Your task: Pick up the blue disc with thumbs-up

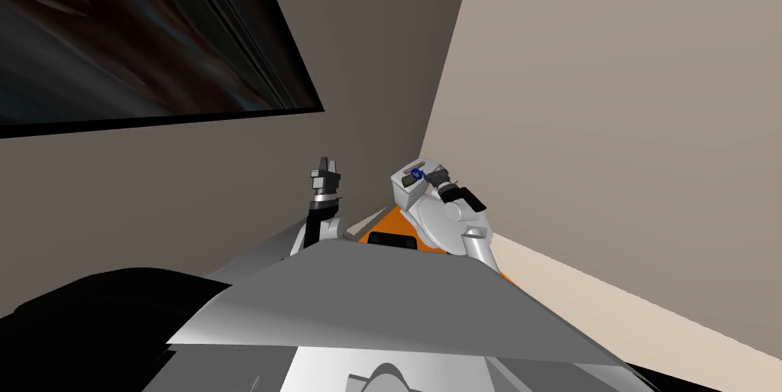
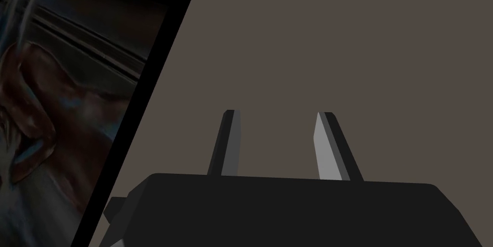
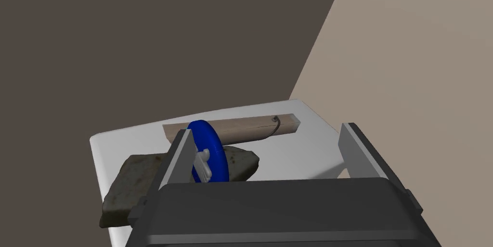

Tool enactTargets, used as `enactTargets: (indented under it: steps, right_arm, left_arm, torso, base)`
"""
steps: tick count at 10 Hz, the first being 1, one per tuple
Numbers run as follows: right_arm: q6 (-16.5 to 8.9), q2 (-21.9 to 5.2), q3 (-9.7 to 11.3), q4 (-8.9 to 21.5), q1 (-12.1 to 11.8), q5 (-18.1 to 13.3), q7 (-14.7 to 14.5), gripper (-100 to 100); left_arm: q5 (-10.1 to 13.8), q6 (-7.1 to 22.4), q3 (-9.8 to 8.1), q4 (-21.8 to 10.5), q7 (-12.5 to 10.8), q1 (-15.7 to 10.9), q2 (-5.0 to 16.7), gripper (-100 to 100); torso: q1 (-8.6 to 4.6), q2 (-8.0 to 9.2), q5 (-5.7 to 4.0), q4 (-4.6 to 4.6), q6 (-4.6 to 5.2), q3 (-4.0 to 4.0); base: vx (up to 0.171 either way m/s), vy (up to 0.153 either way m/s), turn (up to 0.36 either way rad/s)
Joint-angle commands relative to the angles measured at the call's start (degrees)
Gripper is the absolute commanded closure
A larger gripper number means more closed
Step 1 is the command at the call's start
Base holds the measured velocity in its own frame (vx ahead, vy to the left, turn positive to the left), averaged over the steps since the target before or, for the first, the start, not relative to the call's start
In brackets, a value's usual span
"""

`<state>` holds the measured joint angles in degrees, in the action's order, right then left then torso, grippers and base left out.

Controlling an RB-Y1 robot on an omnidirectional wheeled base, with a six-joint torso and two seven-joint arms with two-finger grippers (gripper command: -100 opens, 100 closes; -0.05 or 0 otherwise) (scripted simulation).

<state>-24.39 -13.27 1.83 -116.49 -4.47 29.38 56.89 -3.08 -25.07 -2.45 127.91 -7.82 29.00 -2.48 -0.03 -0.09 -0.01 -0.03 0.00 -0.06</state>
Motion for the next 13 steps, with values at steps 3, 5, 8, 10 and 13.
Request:
enactTargets:
  steps: [3, 5, 8, 10, 13]
  right_arm:
    - [-4.31, -0.61, 0.27, 1.93, 2.29, 2.57, 5.83, -100]
    - [-4.31, -0.61, 0.27, 1.93, 2.29, 2.57, 7.7, -100]
    - [-9.46, -1.22, 0.52, 4.35, 5.26, 5.75, 13.16, -100]
    - [-9.79, -1.22, 0.52, 4.35, 5.26, 5.75, 15.42, -100]
    - [-14.78, -1.86, 0.75, 6.88, 8.14, 8.79, 20.67, -100]
  left_arm:
    - [0.0, 0.0, 0.0, 0.0, 0.0, 0.0, 0.0, 0]
    - [0.0, 0.0, 0.0, 0.0, 0.0, 0.0, 0.0, 0]
    - [0.0, 0.0, 0.0, 0.0, 0.0, 0.0, 0.0, 0]
    - [0.0, 0.0, 0.0, 0.0, 0.0, 0.0, 0.0, 0]
    - [0.0, 0.0, 0.0, 0.0, 0.0, 0.0, 0.0, 0]
  torso:
    - [0.02, 0.06, 0.0, 0.01, 0.0, 0.03]
    - [0.0, 0.04, 0.0, 0.01, 0.0, 0.02]
    - [0.0, 0.03, 0.0, 0.0, 0.0, 0.02]
    - [-0.02, 0.01, -0.01, 0.0, 0.0, 0.0]
    - [0.0, 0.06, 0.0, 0.01, 0.0, 0.03]
  base:
    - [0.013, -0.003, -0.028]
    - [0.011, -0.004, -0.012]
    - [0.02, -0.009, -0.049]
    - [0.014, -0.006, -0.007]
    - [0.013, -0.008, -0.046]
